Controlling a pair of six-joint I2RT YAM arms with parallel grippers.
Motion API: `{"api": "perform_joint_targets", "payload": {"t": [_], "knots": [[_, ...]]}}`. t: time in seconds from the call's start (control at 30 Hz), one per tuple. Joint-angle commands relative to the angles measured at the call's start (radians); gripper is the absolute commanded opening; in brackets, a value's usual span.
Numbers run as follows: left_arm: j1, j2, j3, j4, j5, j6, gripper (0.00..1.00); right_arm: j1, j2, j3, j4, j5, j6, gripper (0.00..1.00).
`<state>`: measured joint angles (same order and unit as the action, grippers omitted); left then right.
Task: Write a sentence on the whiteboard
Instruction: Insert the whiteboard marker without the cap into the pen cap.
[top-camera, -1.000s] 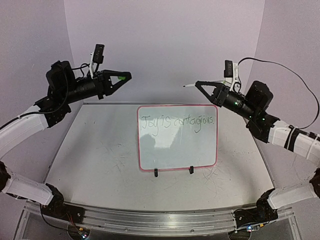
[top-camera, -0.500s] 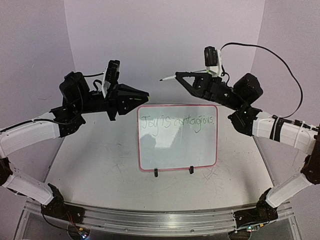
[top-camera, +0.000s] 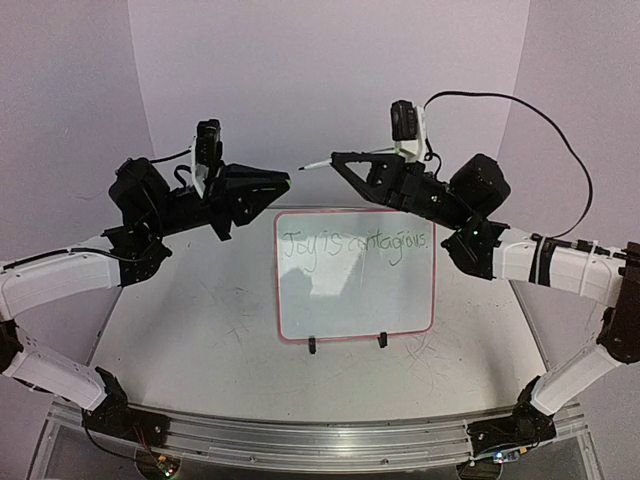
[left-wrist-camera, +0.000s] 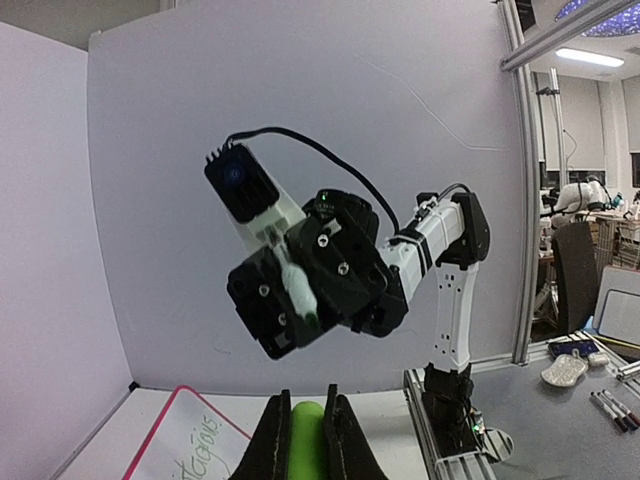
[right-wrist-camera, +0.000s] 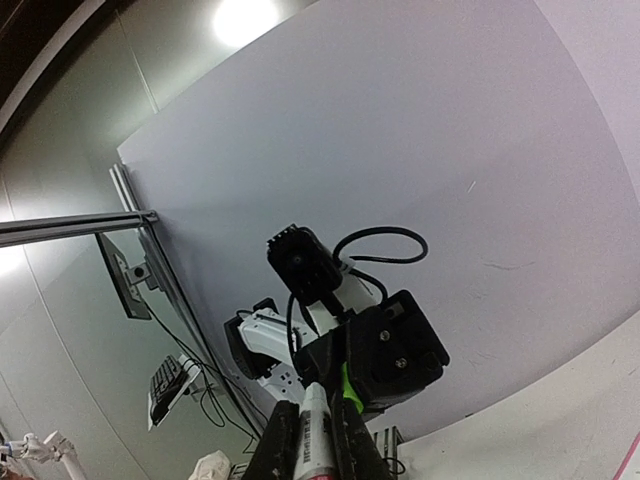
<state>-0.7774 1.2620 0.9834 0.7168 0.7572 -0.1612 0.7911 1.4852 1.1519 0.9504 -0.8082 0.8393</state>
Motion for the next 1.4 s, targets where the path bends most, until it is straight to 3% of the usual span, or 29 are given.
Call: {"api": "perform_joint_targets", "payload": {"t": [0.0,0.67,1.37], "knots": [[-0.011,-0.036,-0.012,0.121,-0.044,-0.035,0.00,0.011,0.023,0.034,0.057,0.058,-0.006,0.00],[-0.020,-0.055,-0.049,0.161,-0.094,-0.021,0.00,0.036,0.003,0.006,0.093,0.090,-0.027,0.00],[-0.022,-0.055,-0.049,0.177,-0.085,-0.030,0.00,0.067,0.085,0.059,0.112,0.060,0.017,0.00]]}}
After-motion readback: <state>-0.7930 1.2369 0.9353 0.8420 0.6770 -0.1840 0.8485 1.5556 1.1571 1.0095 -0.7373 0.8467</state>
